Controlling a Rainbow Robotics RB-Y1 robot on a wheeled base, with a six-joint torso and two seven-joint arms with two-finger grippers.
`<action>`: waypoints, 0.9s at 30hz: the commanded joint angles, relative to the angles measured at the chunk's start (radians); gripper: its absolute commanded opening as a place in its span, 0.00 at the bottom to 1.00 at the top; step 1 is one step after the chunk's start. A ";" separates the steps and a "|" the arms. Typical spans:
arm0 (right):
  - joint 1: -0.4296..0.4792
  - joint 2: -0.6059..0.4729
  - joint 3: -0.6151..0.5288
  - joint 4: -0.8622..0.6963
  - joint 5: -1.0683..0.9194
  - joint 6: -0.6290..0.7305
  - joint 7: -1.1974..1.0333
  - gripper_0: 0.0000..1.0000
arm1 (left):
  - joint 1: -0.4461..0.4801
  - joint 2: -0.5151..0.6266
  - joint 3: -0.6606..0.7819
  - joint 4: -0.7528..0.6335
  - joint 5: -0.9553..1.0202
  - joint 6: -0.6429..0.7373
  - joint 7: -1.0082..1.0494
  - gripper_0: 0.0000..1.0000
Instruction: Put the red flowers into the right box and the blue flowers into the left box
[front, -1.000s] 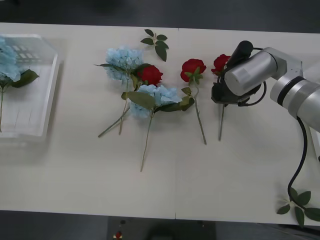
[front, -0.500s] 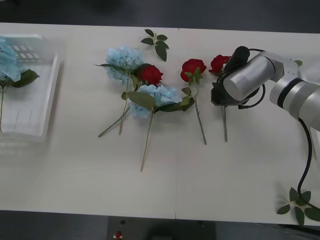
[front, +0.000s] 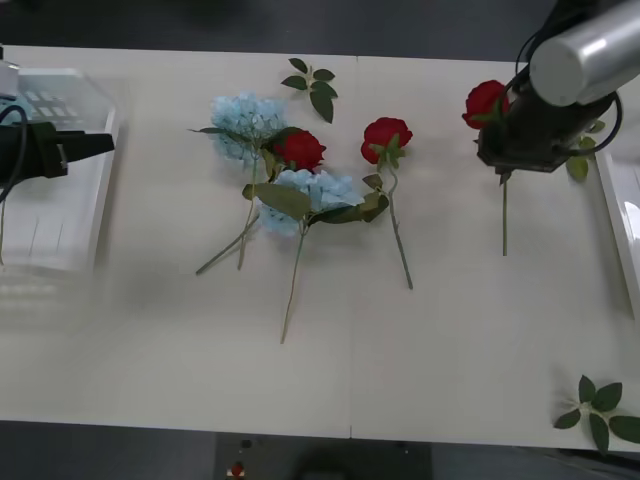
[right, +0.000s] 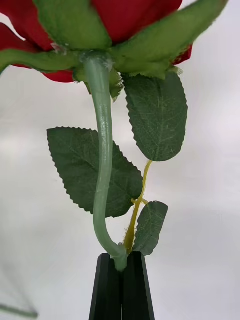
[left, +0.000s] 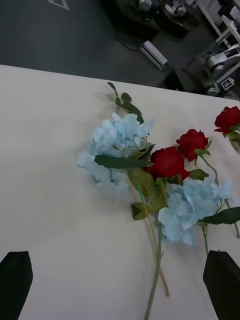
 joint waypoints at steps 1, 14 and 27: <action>-0.086 -0.127 0.001 -0.033 -0.032 0.071 0.085 0.00 | -0.054 -0.021 -0.058 -0.024 0.009 -0.094 0.002 1.00; -0.083 -0.294 0.000 0.229 -0.038 0.105 0.537 0.00 | -0.129 -0.071 -0.276 -0.021 0.006 -0.327 0.005 1.00; 0.041 -0.244 0.000 0.577 -0.050 -0.173 0.821 0.00 | -0.212 -0.107 -0.507 -0.020 0.006 -0.514 0.048 1.00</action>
